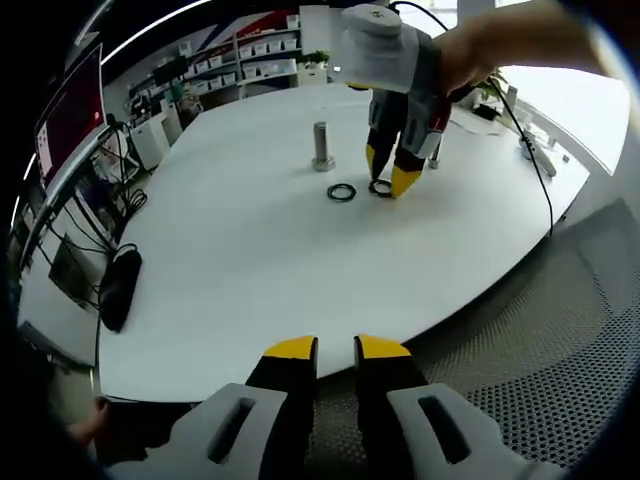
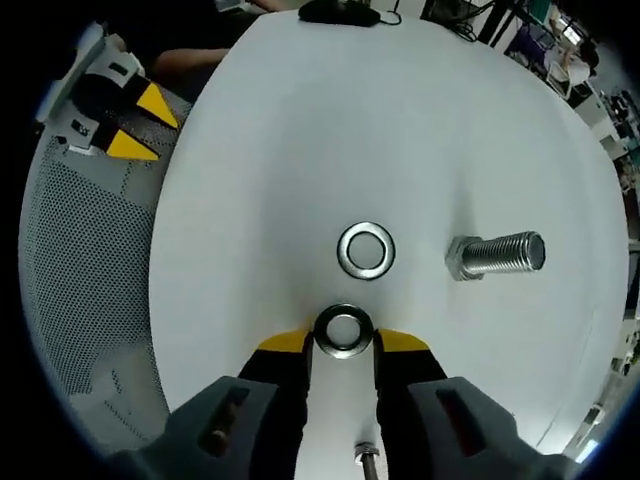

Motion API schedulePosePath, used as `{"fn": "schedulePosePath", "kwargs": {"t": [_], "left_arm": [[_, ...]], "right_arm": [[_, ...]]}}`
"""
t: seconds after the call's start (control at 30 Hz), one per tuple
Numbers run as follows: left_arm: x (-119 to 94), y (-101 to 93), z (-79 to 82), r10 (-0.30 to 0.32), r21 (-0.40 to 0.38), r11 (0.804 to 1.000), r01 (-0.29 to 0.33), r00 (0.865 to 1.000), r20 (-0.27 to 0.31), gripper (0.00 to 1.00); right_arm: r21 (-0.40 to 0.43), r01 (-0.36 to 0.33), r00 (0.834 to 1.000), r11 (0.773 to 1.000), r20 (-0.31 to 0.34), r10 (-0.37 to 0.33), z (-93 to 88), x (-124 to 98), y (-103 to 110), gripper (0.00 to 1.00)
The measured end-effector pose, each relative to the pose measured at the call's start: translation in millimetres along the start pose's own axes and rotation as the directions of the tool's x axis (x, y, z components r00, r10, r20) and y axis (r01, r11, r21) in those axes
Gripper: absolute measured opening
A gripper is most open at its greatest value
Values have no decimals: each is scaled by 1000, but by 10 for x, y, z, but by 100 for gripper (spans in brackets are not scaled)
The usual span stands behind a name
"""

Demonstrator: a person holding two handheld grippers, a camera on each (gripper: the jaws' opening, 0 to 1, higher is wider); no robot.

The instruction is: Place the washer onto the threaded stud by aligning its center hole with the stud, sliding it down to the base, and recovering from edge contact or off-axis alignment until the washer reaches the visible bottom stop.

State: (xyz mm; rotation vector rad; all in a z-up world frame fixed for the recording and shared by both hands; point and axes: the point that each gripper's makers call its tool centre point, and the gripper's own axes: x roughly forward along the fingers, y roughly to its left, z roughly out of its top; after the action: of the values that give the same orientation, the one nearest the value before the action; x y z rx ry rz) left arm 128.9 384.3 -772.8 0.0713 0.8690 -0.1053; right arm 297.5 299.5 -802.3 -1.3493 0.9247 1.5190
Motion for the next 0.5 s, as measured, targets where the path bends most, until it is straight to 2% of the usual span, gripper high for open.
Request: {"fn": "schedulePosePath", "kwargs": {"t": [0.2,0.27,0.33,0.5], "left_arm": [[2,0,2,0,0,1000,0,1000,0,12],[3,1,1,0,-1,1000,0,1000,0,12],[3,1,1,0,0,1000,0,1000,0,12],[2,1,4,0,-1,1000,0,1000,0,12]], "right_arm": [[-19,-5,1000,1000,-9,4,11,-2,-3,27],[-66,2,1000,998,-15,-3,31,-4,3,29],[-101,38,999,994,-22,-40,42,-13,-49,33],[-118,-2,999,993,-36,-2,39,3,13,28]]}}
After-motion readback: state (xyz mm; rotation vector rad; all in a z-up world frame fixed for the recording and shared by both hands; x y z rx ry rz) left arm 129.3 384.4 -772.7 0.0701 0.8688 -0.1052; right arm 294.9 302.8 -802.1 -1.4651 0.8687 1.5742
